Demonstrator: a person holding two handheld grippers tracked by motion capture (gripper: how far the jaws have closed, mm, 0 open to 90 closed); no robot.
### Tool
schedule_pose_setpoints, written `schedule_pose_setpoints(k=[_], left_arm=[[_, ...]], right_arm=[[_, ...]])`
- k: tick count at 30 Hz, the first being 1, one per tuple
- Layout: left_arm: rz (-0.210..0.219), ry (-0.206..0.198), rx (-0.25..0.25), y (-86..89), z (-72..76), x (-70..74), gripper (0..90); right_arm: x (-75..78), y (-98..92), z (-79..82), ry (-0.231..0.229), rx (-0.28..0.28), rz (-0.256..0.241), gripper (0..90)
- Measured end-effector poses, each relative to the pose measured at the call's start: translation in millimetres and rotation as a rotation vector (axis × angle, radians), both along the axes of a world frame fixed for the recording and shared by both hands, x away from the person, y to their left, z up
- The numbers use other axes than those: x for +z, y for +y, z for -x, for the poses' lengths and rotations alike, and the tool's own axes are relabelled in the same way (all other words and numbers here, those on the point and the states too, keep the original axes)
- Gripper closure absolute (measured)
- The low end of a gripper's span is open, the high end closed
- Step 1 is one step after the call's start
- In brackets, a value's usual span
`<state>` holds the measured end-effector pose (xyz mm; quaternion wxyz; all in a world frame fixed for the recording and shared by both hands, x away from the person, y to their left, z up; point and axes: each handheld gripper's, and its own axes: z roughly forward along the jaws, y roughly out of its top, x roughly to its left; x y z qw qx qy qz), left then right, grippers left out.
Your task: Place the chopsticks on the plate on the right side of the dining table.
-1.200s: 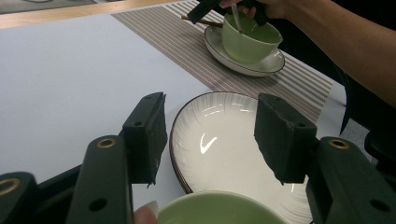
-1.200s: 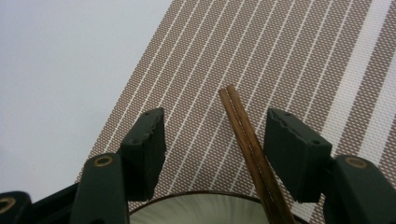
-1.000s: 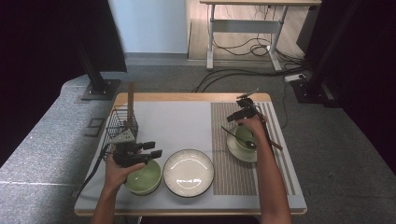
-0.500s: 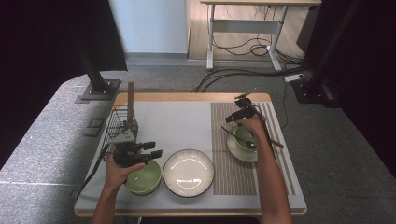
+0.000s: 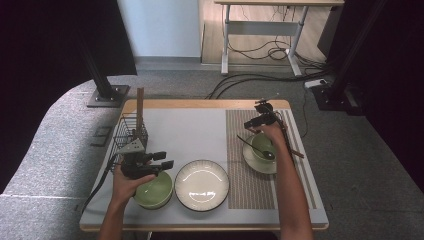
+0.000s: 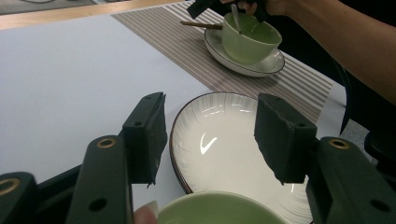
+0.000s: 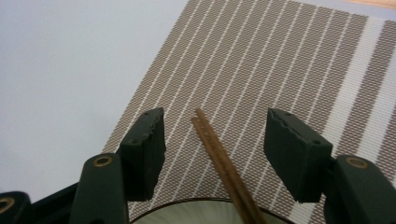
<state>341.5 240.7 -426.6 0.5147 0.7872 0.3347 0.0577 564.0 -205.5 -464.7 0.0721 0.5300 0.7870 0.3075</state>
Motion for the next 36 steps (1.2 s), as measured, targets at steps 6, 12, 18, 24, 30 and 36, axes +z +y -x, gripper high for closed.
schedule_pose_setpoints(k=[6, 12, 18, 24, 30, 36], left_arm=[[0.000, 0.001, 0.000, -0.1, -0.2, -0.2, 43.8], [0.000, 0.000, -0.001, 0.1, 0.4, 0.2, 43.8], [-0.002, -0.002, 0.001, 0.4, 0.7, 0.5, 43.8], [-0.004, -0.003, 0.008, 0.3, 2.5, 1.1, 43.8], [-0.003, -0.007, 0.010, 0.8, 4.2, 2.1, 43.8], [-0.003, -0.008, 0.008, 0.8, 4.5, 2.1, 43.8]], right_arm=[[-2.1, -6.1, -2.1, 0.004, -0.024, 0.007, 38.0], [-2.0, -9.7, -3.7, -0.012, -0.048, 0.029, 37.6], [-2.5, -12.8, -6.5, -0.019, -0.064, 0.048, 37.5], [-6.9, -13.7, -11.1, -0.012, -0.067, 0.064, 36.7], [-8.3, -12.0, -13.3, 0.005, -0.064, 0.093, 35.8], [-7.5, -6.4, -14.5, 0.012, -0.049, 0.120, 35.3]])
